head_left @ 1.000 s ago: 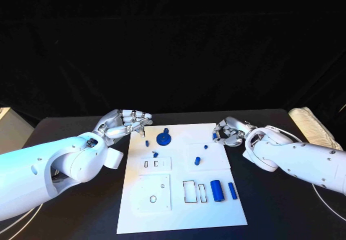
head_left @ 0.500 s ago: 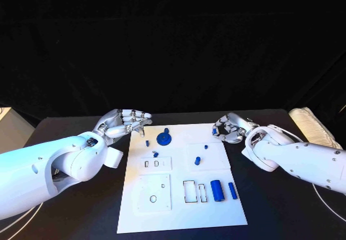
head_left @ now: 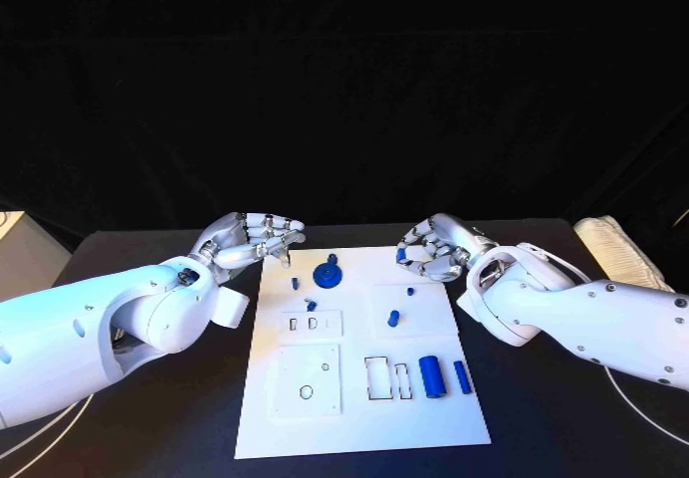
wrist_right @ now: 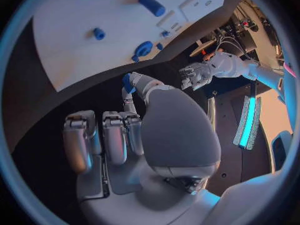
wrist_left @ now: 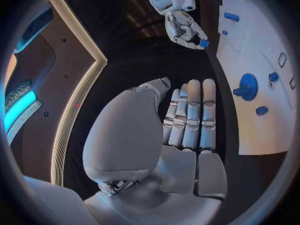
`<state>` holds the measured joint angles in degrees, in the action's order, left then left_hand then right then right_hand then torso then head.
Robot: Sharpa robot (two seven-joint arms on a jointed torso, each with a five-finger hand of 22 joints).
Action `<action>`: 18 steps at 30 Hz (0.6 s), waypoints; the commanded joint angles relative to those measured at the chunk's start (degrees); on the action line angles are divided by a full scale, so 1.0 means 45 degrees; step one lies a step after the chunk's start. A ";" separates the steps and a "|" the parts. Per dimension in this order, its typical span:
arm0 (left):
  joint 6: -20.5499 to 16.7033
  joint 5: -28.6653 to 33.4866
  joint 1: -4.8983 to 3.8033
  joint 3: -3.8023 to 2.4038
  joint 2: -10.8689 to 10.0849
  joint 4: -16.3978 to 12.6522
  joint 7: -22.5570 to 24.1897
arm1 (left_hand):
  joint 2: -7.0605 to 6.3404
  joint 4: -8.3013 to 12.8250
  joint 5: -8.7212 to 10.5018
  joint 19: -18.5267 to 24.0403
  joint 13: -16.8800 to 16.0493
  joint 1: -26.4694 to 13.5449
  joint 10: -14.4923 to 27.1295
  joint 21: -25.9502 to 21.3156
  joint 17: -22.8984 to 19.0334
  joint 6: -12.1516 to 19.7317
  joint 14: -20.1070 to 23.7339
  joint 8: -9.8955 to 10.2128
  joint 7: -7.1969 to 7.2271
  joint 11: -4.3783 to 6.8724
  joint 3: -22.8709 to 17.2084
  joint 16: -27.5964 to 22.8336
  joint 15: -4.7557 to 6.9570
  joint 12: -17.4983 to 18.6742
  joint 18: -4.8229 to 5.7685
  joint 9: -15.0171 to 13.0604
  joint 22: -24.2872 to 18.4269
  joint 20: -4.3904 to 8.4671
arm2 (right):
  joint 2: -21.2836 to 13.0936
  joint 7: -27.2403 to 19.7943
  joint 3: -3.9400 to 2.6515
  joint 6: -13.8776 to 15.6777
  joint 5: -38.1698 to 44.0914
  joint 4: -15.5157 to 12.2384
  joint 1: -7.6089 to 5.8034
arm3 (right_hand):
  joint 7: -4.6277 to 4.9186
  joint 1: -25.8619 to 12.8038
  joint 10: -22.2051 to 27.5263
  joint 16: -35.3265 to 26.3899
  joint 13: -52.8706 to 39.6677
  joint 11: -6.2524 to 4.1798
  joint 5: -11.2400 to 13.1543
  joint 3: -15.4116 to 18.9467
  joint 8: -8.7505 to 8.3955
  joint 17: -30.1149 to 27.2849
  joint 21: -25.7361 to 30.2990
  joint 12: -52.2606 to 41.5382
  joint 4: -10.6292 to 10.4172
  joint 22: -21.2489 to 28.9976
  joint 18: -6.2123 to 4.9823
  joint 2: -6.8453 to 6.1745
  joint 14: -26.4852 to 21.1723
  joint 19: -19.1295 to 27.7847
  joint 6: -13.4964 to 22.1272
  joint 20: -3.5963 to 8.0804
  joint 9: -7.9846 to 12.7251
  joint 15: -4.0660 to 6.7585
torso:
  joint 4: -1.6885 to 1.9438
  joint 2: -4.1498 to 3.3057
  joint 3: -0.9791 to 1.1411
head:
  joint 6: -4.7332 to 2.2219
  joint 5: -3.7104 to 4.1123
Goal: Assemble the parts on the task board
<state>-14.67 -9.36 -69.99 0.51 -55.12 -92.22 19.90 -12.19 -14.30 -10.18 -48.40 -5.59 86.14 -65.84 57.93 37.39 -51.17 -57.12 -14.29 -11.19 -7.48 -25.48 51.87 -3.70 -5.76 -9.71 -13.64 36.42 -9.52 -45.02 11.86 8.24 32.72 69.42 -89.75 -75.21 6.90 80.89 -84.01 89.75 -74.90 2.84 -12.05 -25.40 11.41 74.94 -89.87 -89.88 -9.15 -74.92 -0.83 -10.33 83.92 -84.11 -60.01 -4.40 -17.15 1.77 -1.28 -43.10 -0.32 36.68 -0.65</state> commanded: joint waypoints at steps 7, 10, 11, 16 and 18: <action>-0.0515 -0.0548 -0.0009 0.0033 0.0360 0.0222 -0.0185 | -0.0150 -0.0038 0.0034 0.0095 -0.0244 -0.0244 -0.0646 0.0297 -0.0037 -0.0012 -0.0150 -0.0122 0.0148 0.0221 -0.0088 0.0253 0.0157 -0.0469 -0.0197 -0.0098 0.0125 0.0071 | 0.1187 0.2273 0.0112 0.0629 0.1717 -0.0675 0.0672 | 0.0006 -0.0104 -0.1331 0.0055 -0.3355 -0.0106 -0.0009 -0.0079 0.0067 0.3346 -0.0028 -0.0027 0.0008 -0.3352 0.0185 0.0136 0.1351 -0.1308 -0.0086 0.0026 -0.0039 -0.0020 | 0.0126 0.0218 -0.0104 | 0.0289 -0.0291; -0.0744 -0.0600 -0.0010 0.0048 0.0442 0.0279 -0.0323 | -0.0162 0.0023 0.0038 0.0052 -0.0440 -0.0309 -0.0934 0.0393 -0.0019 -0.0060 -0.0297 -0.0153 0.0227 0.0339 -0.0072 0.0385 0.0256 -0.0805 -0.0198 -0.0136 0.0163 0.0148 | 0.1607 0.2396 0.0128 0.0644 0.2058 -0.0742 0.0965 | 0.0001 -0.0105 -0.1331 0.0055 -0.3355 -0.0109 -0.0011 -0.0090 0.0079 0.3346 -0.0028 -0.0027 0.0024 -0.3352 0.0185 0.0139 0.1351 -0.1308 -0.0094 0.0021 -0.0045 -0.0025 | 0.0164 0.0254 -0.0136 | 0.0417 -0.0341; -0.0823 -0.0615 -0.0011 0.0053 0.0466 0.0295 -0.0378 | -0.0158 0.0063 0.0043 0.0027 -0.0569 -0.0335 -0.1072 0.0438 0.0014 -0.0095 -0.0383 -0.0173 0.0265 0.0401 -0.0050 0.0484 0.0305 -0.1011 -0.0198 -0.0155 0.0179 0.0188 | 0.1751 0.2457 0.0132 0.0625 0.2243 -0.0758 0.1074 | 0.0001 -0.0105 -0.1331 0.0055 -0.3355 -0.0109 -0.0011 -0.0090 0.0079 0.3346 -0.0028 -0.0027 0.0024 -0.3352 0.0185 0.0139 0.1351 -0.1308 -0.0094 0.0021 -0.0045 -0.0025 | 0.0175 0.0261 -0.0144 | 0.0436 -0.0341; -0.1014 -0.0671 -0.0013 0.0065 0.0520 0.0333 -0.0551 | -0.0141 0.0218 0.0046 -0.0082 -0.1223 -0.0437 -0.1230 0.0615 0.0224 -0.0216 -0.0597 -0.0234 0.0387 0.0572 0.0067 0.0903 0.0455 -0.1916 -0.0190 -0.0216 0.0243 0.0329 | 0.2197 0.2750 0.0145 0.0543 0.2796 -0.0715 0.1368 | 0.0003 -0.0120 -0.1331 0.0055 -0.3355 -0.0108 -0.0008 -0.0090 0.0085 0.3346 -0.0028 -0.0027 0.0034 -0.3352 0.0185 0.0127 0.1351 -0.1308 -0.0091 0.0016 -0.0048 -0.0028 | 0.0183 0.0264 -0.0166 | 0.0543 -0.0409; -0.1074 -0.0696 -0.0013 0.0069 0.0546 0.0344 -0.0629 | -0.0107 0.0282 0.0038 -0.0125 -0.1671 -0.0487 -0.1028 0.0719 0.0361 -0.0271 -0.0657 -0.0272 0.0433 0.0618 0.0098 0.1146 0.0503 -0.2469 -0.0185 -0.0248 0.0284 0.0386 | 0.2391 0.2869 0.0154 0.0500 0.3022 -0.0652 0.1466 | 0.0003 -0.0120 -0.1331 0.0055 -0.3355 -0.0108 -0.0008 -0.0090 0.0085 0.3346 -0.0028 -0.0027 0.0034 -0.3352 0.0185 0.0127 0.1351 -0.1308 -0.0091 0.0016 -0.0048 -0.0028 | 0.0170 0.0249 -0.0155 | 0.0558 -0.0431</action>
<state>-17.92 -11.65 -70.00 0.84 -52.87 -90.65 18.07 -12.62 -13.30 -10.18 -49.03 -12.41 84.53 -71.16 60.88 38.80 -52.44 -59.78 -15.32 -9.51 -4.97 -25.10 56.65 -1.44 -16.01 -9.71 -14.67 37.61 -8.06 -34.56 22.33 8.93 34.84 78.68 -92.86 -68.81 6.98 80.51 -84.01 89.75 -74.95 2.84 -11.83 -25.55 11.55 74.93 -89.87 -89.88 -8.99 -74.90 -0.83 -9.96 83.92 -84.11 -60.14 -4.41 -17.19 1.76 -0.51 -41.95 -0.99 39.00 -2.41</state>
